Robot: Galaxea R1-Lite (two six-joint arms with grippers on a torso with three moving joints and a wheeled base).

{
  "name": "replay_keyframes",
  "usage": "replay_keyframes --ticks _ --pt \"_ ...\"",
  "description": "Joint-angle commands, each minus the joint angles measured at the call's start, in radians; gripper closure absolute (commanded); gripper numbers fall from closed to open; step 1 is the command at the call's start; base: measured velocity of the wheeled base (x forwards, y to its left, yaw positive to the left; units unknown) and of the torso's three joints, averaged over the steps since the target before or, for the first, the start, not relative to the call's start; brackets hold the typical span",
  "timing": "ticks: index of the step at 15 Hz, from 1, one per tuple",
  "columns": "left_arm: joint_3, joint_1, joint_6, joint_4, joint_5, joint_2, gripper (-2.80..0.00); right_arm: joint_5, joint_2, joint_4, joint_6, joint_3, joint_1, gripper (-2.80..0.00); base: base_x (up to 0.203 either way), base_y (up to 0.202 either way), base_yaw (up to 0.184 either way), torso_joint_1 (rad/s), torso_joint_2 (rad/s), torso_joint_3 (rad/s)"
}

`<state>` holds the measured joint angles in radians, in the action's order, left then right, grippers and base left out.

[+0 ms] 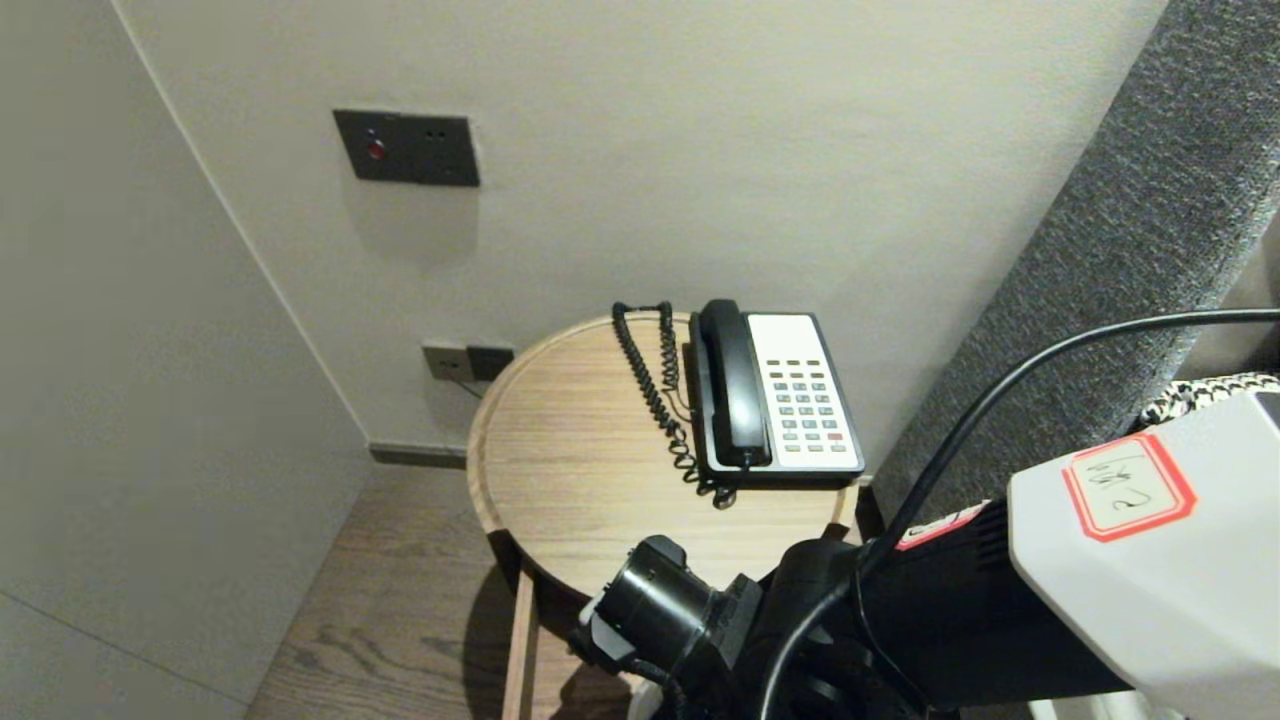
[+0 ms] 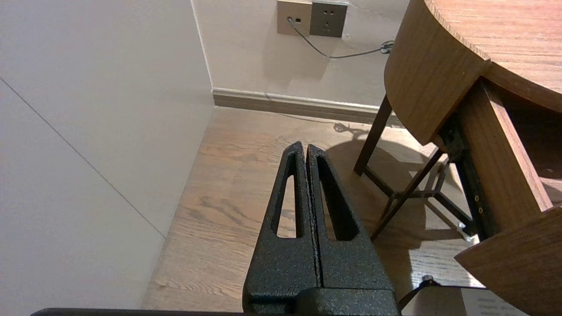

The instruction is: Put the remote controls on the table in the drawer one by one

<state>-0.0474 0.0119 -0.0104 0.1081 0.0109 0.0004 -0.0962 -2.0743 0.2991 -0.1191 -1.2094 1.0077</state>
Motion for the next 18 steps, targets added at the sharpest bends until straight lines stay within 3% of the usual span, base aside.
replay_keyframes --ticks 1,18 --pt "0.000 0.000 0.000 0.001 0.001 -0.002 0.00 0.000 0.019 0.002 -0.002 0.005 -0.001 0.00 0.000 0.000 0.000 0.000 0.00 0.000" --pt "0.000 0.000 0.000 0.001 0.000 -0.002 0.00 0.003 0.013 -0.004 -0.025 0.021 0.000 0.00 0.000 0.000 0.000 0.000 0.00 0.000"
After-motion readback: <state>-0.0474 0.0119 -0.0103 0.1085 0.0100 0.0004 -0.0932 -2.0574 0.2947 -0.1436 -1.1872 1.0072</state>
